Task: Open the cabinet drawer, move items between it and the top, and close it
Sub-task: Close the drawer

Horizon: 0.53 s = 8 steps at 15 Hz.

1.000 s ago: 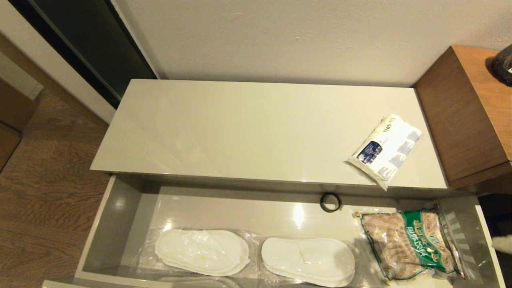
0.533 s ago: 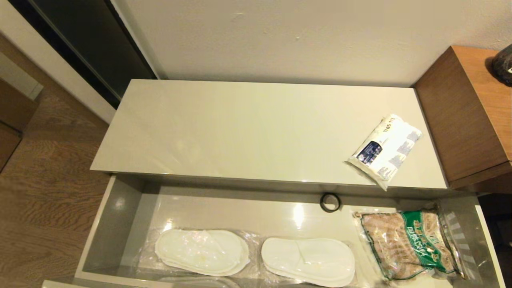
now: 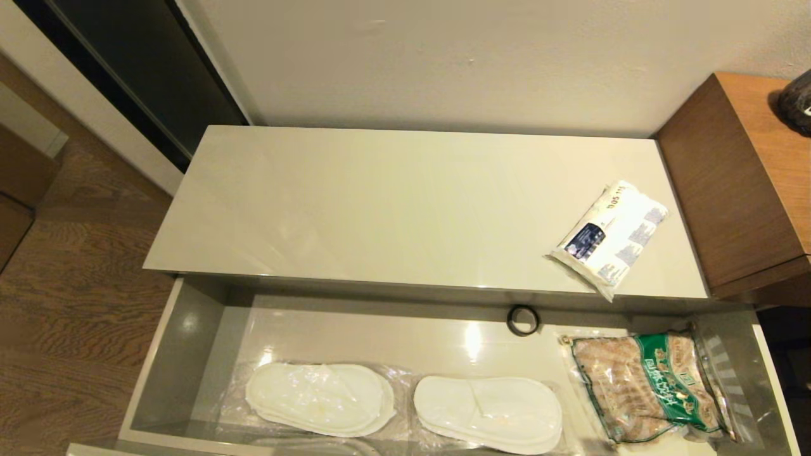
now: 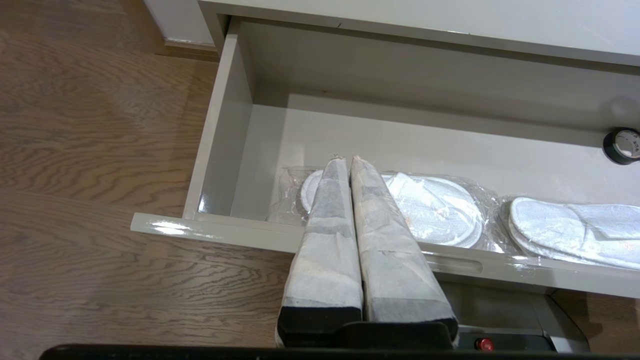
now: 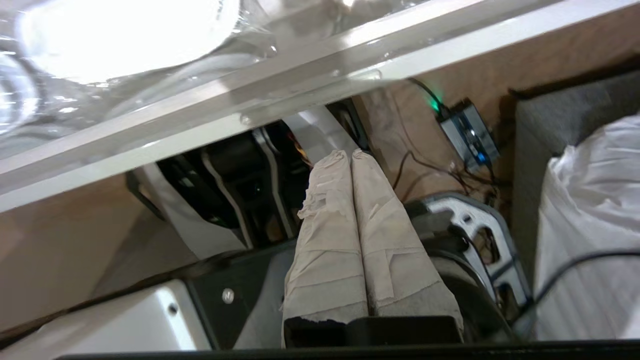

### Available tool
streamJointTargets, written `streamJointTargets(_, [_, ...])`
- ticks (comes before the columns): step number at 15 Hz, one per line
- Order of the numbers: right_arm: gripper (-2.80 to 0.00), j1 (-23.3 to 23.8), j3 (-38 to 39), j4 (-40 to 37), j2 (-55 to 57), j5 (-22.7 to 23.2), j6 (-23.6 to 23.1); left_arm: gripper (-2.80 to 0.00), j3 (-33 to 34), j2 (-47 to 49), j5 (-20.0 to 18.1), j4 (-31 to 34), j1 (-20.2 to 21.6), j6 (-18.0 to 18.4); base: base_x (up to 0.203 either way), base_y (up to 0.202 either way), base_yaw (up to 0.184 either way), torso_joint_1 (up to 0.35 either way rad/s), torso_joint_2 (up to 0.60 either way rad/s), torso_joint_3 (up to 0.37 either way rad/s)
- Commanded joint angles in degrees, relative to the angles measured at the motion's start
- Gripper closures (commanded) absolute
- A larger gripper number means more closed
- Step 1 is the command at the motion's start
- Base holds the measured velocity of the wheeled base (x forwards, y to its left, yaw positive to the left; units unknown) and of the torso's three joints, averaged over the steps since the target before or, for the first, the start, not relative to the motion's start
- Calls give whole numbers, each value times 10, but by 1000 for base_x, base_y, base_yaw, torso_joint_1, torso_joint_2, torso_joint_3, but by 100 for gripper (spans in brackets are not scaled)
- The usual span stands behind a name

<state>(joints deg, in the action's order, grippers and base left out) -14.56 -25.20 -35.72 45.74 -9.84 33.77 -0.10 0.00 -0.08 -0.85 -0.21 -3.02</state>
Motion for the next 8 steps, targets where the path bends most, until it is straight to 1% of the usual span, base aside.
streamJointTargets(1, [0,0,29,51,86,0,2,0,0,0,0,0,0,-1,0,0,0,0,0,0])
streamJointTargets(5, [0,0,93,197,203,3,5,0,0,0,0,0,0,-1,0,0,0,0,0,0])
streamJointTargets(8, [0,-1,123,291,300,3,7,0,0,0,0,0,0,-1,0,0,0,0,0,0])
